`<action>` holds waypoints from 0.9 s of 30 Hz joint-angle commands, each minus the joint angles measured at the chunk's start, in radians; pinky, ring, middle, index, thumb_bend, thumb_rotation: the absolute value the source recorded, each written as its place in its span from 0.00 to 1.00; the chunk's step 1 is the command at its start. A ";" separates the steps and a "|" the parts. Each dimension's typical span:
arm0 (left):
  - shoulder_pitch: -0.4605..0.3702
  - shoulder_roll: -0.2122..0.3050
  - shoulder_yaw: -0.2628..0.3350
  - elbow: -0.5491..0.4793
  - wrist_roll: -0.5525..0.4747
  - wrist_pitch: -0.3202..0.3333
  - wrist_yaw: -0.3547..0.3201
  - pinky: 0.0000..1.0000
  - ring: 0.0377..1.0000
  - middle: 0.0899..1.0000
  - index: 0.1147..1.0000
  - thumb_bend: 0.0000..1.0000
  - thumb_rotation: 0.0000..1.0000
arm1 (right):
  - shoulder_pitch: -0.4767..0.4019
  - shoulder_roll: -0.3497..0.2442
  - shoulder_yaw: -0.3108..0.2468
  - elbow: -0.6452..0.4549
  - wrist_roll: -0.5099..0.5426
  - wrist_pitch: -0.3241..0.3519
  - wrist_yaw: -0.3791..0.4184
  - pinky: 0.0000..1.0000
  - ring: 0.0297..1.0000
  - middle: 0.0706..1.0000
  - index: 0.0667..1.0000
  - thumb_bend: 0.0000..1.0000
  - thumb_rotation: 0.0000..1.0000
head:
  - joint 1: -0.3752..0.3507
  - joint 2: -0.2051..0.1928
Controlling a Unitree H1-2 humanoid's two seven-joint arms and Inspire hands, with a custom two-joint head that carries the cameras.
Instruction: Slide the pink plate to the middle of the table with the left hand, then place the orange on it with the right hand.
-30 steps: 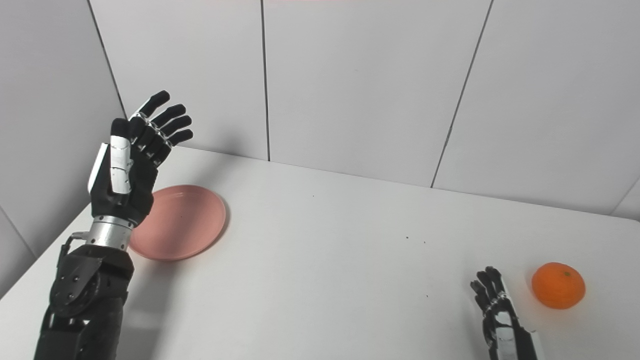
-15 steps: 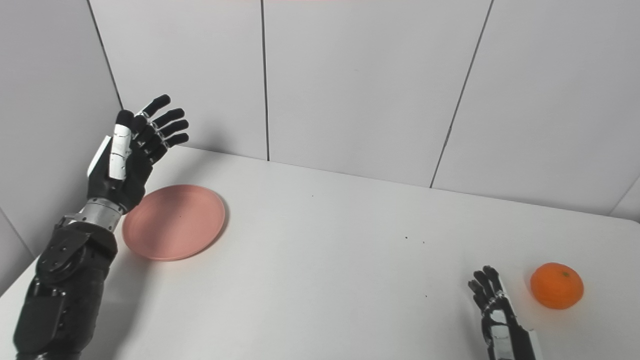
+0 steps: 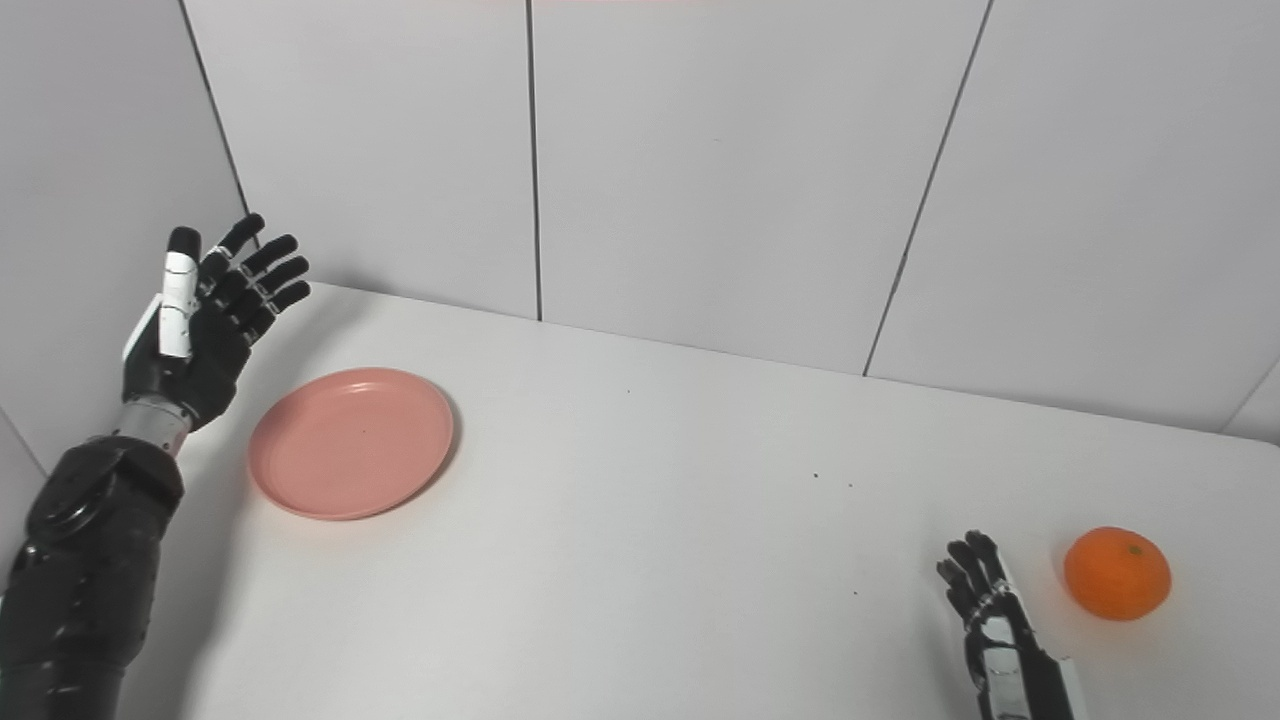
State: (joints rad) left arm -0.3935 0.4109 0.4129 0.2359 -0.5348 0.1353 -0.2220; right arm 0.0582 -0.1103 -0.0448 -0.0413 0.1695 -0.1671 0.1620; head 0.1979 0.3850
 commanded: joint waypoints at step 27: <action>-0.124 0.115 0.056 0.465 0.003 -0.243 -0.145 0.88 0.84 0.82 0.89 0.85 0.78 | 0.065 0.012 0.021 0.089 -0.015 0.007 0.006 0.99 0.91 0.93 0.95 0.81 0.96 | 0.002 0.022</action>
State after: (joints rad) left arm -0.4635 0.4833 0.4650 0.7103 -0.5318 -0.0545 -0.3369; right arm 0.0602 -0.1142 -0.0384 -0.0446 0.1496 -0.1666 0.1628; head 0.2010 0.4065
